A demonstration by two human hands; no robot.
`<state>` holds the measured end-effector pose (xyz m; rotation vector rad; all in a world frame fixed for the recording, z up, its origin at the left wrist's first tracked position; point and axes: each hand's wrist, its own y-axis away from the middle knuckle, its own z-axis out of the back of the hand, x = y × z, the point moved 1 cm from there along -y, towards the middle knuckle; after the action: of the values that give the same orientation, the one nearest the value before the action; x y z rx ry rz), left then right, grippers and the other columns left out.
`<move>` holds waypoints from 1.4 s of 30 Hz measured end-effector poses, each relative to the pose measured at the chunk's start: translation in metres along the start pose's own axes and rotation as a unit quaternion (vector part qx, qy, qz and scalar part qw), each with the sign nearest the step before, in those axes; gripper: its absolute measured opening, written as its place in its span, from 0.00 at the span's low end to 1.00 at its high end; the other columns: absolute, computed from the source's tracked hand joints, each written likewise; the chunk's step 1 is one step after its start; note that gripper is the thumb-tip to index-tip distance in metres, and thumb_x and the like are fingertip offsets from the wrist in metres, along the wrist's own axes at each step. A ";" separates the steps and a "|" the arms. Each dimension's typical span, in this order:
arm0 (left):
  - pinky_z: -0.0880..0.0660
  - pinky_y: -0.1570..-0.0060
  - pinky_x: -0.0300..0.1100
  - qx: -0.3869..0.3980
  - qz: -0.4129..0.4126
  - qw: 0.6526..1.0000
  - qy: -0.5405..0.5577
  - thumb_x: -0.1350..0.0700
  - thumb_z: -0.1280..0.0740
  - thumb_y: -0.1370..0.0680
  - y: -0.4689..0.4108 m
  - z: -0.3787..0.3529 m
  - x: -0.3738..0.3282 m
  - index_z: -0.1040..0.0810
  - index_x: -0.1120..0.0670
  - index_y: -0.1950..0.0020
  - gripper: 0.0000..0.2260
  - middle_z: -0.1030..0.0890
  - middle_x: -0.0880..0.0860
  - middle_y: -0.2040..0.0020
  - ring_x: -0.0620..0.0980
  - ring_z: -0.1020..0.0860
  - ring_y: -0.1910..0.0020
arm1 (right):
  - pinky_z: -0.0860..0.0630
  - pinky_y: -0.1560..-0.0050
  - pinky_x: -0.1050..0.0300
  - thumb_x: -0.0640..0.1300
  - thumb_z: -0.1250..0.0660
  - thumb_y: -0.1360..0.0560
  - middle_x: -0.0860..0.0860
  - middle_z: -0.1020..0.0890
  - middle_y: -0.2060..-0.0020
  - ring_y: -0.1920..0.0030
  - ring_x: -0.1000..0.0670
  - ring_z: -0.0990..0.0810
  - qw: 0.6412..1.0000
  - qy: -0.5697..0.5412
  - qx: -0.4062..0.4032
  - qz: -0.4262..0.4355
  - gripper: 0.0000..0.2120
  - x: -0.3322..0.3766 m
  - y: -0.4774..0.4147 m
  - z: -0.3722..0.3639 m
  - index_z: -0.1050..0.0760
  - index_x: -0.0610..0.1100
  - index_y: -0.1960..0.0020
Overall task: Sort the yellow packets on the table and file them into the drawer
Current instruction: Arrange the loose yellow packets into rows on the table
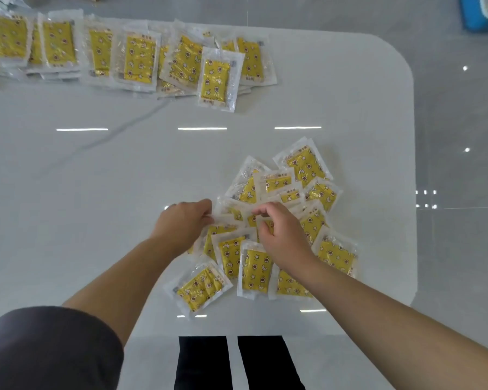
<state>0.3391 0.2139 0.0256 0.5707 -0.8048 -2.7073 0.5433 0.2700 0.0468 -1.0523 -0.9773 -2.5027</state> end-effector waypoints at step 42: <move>0.21 0.61 0.40 0.056 0.227 0.785 0.574 0.59 0.26 0.26 0.051 0.021 -0.031 0.20 0.54 0.50 0.07 0.15 0.52 0.53 0.50 0.16 0.57 | 0.23 0.42 0.46 0.37 0.26 0.28 0.51 0.19 0.54 0.54 0.52 0.20 0.861 -0.384 0.053 -0.330 0.26 0.044 0.019 0.012 0.33 0.47 0.35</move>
<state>0.3640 0.1928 0.0804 1.5589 -0.5889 -1.4112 0.5273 0.2650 0.0933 -2.0323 -1.9504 -2.4258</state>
